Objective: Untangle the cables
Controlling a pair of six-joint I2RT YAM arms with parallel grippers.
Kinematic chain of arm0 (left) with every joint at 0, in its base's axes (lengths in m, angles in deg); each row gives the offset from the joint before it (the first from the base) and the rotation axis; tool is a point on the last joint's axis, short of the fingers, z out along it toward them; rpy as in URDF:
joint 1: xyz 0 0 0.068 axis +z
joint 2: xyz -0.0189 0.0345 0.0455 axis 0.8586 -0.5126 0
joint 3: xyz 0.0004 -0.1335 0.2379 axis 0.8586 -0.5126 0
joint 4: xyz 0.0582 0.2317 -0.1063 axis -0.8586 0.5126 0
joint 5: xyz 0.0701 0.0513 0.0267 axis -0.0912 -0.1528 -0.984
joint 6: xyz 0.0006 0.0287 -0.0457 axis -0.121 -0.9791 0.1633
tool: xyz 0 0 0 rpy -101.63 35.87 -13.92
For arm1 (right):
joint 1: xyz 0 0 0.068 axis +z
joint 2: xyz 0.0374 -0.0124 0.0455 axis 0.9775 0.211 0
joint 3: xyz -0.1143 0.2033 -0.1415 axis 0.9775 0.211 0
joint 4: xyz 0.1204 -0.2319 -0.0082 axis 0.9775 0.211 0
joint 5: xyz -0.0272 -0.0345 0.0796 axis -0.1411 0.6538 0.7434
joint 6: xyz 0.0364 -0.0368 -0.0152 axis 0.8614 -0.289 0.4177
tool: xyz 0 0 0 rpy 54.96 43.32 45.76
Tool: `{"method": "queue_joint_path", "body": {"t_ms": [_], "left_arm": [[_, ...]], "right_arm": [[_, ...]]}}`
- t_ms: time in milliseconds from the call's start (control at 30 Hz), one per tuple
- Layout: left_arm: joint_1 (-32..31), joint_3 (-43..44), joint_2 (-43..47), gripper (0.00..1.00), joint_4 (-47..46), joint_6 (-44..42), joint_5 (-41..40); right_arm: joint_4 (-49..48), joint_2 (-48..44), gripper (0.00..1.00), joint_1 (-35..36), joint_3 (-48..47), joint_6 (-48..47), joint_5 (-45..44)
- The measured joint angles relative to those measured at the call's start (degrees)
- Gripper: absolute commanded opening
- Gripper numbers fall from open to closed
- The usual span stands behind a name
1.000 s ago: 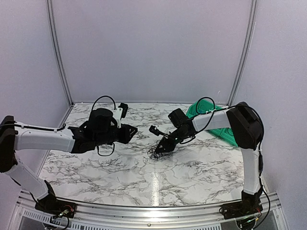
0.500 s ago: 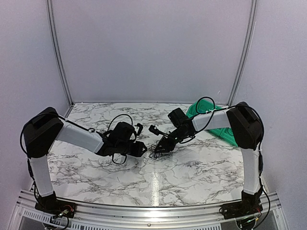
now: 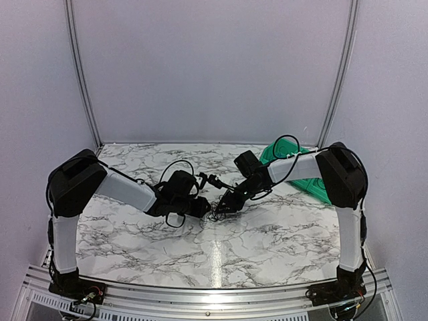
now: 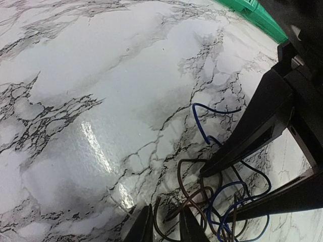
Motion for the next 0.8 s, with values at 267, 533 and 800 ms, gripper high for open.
{"method": "queue_joint_path", "body": {"t_ms": [267,533,800], "left_arm": [[0.0,0.2,-0.5,0.00,-0.2,0.5,-4.6],[1.2,-11.8,11.7,0.00,-3.6,1.9,-20.4],[2.3,-20.0,29.1,0.00,-6.1,-1.9,-32.4]], "right_arm": [[0.2,0.2,0.36,0.0,-0.2,0.0,0.0],[-0.3,0.6,0.35,0.1,-0.8,0.0,-1.8],[-0.1,0.8,0.29,0.1,-1.8,-0.8,-5.8]]}}
